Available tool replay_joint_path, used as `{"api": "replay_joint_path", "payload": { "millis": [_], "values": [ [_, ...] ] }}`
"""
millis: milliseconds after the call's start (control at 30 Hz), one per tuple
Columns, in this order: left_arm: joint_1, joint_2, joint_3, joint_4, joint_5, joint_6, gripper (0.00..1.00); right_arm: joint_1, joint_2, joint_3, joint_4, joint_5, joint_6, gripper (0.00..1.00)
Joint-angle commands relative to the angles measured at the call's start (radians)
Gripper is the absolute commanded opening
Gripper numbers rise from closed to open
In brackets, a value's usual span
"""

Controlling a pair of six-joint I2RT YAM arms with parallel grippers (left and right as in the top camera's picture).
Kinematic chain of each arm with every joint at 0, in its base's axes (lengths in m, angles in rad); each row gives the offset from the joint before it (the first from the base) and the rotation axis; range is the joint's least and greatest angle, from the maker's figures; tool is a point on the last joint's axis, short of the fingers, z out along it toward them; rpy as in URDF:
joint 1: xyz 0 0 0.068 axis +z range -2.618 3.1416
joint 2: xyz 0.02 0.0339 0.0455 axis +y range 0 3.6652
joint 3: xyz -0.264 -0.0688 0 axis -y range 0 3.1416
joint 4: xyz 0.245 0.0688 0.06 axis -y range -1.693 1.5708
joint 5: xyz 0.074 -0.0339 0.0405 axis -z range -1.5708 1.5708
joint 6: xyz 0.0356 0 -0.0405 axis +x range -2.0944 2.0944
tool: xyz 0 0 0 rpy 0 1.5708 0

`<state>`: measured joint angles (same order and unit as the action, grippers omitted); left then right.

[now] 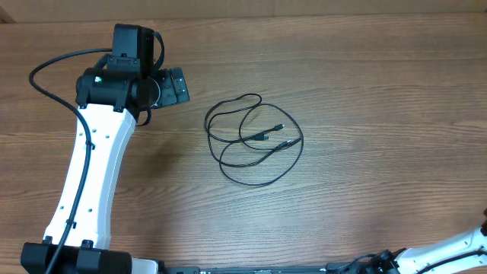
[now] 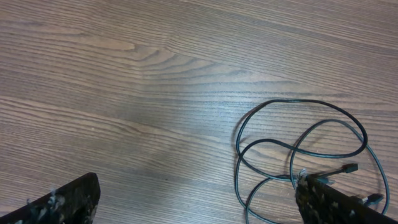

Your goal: Untangle cables

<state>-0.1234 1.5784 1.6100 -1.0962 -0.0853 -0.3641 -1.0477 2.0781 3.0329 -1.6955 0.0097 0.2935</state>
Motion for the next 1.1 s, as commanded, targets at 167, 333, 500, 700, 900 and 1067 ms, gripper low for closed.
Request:
{"api": "replay_joint_path", "payload": {
  "millis": [167, 333, 500, 700, 900, 1067],
  "values": [
    [0.0, 0.004, 0.006, 0.001, 0.001, 0.012, 0.99, -0.05, 0.019, -0.335, 0.048, 0.034, -0.002, 0.04],
    [0.0, 0.004, 0.006, 0.0, 0.001, 0.013, 1.0, -0.053, 0.019, -0.56, 0.097, 0.034, -0.002, 0.04],
    [0.0, 0.004, 0.006, 0.001, 0.001, 0.012, 1.0, -0.053, 0.019, -0.739, 0.136, 0.013, -0.002, 1.0],
    [0.0, 0.004, 0.006, 0.0, 0.001, 0.012, 1.0, -0.052, 0.019, -0.75, 0.114, -0.111, -0.039, 1.0],
    [0.0, 0.004, 0.006, 0.001, 0.001, 0.013, 1.0, -0.051, 0.019, -0.749, 0.082, -0.222, -0.114, 1.0],
    [0.0, 0.004, 0.006, 0.001, 0.001, 0.012, 1.0, -0.045, 0.019, -0.749, 0.066, -0.245, -0.127, 1.0]
  ]
}}
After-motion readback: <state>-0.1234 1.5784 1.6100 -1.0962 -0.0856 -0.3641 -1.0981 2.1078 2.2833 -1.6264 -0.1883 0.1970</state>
